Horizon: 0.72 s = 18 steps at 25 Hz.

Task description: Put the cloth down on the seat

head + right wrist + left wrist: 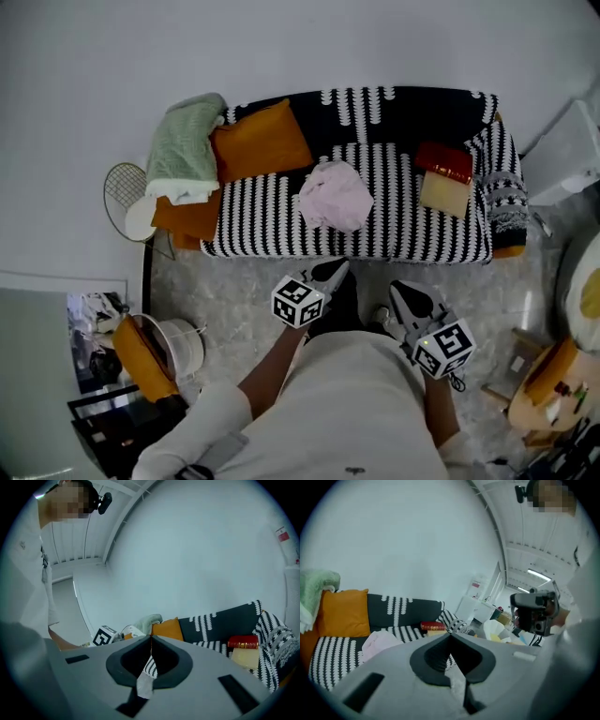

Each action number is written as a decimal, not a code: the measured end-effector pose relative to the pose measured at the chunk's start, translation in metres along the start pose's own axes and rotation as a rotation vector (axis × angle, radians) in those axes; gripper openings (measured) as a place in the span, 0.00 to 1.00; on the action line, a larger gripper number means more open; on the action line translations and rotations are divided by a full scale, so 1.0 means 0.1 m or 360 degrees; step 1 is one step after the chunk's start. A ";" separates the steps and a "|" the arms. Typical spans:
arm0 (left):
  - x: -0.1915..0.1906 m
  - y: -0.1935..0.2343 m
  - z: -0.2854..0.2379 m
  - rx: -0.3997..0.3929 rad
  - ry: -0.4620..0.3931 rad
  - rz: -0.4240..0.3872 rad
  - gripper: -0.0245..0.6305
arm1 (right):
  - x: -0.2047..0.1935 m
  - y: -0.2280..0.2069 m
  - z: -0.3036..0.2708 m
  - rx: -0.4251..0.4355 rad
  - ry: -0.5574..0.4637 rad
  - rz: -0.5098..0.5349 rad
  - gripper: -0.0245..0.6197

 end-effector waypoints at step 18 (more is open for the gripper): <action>0.34 -1.39 0.96 -0.0001 -0.0144 -0.0241 0.05 | -0.05 0.66 0.29 0.0312 -0.0101 0.0006 0.05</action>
Point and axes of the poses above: the fingertips, and each gripper's own axes: z backward along the fingers, y to its left, x out of its top, the point moved 8 cm from there along z, backward along the fingers, and after that the axes turned 4 degrees about -y, right-handed, at the moved point
